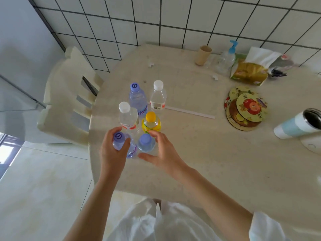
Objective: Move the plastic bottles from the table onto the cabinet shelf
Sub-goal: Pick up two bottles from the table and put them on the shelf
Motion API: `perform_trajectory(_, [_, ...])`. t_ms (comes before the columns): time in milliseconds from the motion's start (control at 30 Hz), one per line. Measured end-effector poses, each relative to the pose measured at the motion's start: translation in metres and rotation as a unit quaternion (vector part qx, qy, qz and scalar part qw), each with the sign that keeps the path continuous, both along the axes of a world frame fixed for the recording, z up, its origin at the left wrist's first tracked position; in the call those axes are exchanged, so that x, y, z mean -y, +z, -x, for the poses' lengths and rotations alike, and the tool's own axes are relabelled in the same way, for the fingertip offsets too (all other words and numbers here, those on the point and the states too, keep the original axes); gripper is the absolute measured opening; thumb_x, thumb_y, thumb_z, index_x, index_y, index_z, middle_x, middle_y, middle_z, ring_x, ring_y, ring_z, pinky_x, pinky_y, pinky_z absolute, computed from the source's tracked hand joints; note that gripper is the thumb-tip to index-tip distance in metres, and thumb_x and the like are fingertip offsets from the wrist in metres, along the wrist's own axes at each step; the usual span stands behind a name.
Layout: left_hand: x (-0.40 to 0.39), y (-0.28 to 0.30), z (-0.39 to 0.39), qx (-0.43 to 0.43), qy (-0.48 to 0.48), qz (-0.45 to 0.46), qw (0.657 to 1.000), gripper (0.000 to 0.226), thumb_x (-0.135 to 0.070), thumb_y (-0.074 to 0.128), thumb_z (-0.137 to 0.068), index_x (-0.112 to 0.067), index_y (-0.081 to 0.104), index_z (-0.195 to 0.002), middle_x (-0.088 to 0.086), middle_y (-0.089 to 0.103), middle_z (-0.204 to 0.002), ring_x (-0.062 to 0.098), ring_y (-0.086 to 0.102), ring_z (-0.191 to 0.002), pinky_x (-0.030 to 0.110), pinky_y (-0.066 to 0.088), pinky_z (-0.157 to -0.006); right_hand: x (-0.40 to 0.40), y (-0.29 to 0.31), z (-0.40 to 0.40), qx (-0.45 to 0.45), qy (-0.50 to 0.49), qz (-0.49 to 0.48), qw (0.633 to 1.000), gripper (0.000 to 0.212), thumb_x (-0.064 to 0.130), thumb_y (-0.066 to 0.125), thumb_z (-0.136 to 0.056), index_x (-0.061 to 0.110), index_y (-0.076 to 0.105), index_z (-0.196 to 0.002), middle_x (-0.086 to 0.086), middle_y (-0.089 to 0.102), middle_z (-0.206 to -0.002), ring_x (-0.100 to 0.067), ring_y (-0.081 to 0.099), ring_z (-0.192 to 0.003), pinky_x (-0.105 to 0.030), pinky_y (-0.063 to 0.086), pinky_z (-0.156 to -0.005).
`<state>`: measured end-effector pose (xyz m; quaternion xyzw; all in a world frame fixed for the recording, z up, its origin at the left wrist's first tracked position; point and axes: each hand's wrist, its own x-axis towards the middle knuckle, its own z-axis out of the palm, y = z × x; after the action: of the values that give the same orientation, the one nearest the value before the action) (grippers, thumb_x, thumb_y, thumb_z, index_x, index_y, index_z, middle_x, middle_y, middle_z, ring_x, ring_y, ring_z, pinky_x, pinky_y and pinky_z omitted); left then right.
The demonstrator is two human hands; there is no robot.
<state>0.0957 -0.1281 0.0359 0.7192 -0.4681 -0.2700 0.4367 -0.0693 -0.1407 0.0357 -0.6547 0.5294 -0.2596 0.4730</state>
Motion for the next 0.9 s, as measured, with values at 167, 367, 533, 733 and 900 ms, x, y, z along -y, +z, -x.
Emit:
perform_trajectory(167, [0.002, -0.017, -0.002, -0.017, 0.013, -0.017, 1.0, 0.041, -0.004, 0.078, -0.076, -0.018, 0.06, -0.11, -0.014, 0.062, -0.097, -0.009, 0.056, -0.084, -0.002, 0.036, -0.075, 0.008, -0.021, -0.009, -0.021, -0.009, 0.012, 1.0, 0.076, 0.023, 0.085, -0.07, 0.011, 0.046, -0.133, -0.008, 0.053, -0.131, -0.021, 0.053, -0.116, -0.009, 0.03, -0.088])
perform_trajectory(367, [0.005, -0.047, -0.004, -0.076, 0.041, -0.04, 0.995, 0.056, 0.003, 0.084, -0.067, -0.027, 0.053, -0.102, -0.014, 0.061, -0.089, -0.013, 0.057, -0.076, 0.002, 0.041, -0.068, 0.004, -0.052, -0.012, -0.05, -0.055, -0.006, 0.997, 0.072, 0.022, 0.086, -0.066, 0.011, 0.05, -0.128, -0.007, 0.057, -0.125, -0.023, 0.056, -0.113, -0.011, 0.033, -0.086])
perform_trajectory(533, [-0.001, -0.077, -0.009, -0.1, 0.043, -0.068, 0.992, 0.072, -0.009, 0.092, -0.059, -0.02, 0.051, -0.117, -0.005, 0.063, -0.105, 0.019, 0.064, -0.096, 0.038, 0.053, -0.086, -0.001, -0.061, -0.014, -0.032, -0.091, -0.027, 0.995, 0.068, 0.039, 0.079, -0.065, 0.024, 0.052, -0.125, 0.003, 0.061, -0.121, -0.01, 0.057, -0.107, -0.004, 0.036, -0.081])
perform_trajectory(733, [0.001, -0.083, -0.014, -0.092, 0.061, -0.078, 0.991, 0.069, -0.018, 0.093, -0.053, -0.024, 0.057, -0.112, -0.003, 0.069, -0.101, 0.023, 0.067, -0.092, 0.048, 0.055, -0.084, -0.002, -0.051, -0.019, -0.012, -0.099, -0.013, 0.995, 0.075, 0.063, 0.065, -0.058, 0.028, 0.054, -0.123, 0.013, 0.065, -0.111, -0.005, 0.062, -0.1, -0.016, 0.047, -0.084])
perform_trajectory(900, [-0.008, -0.076, -0.012, -0.085, 0.075, -0.085, 0.99, 0.061, -0.016, 0.093, -0.057, -0.02, 0.059, -0.108, -0.005, 0.068, -0.095, 0.021, 0.066, -0.089, 0.036, 0.053, -0.079, -0.005, -0.053, -0.021, -0.024, -0.137, -0.005, 0.99, 0.065, 0.054, 0.074, -0.057, 0.037, 0.052, -0.115, 0.011, 0.068, -0.103, -0.015, 0.068, -0.093, -0.037, 0.056, -0.084])
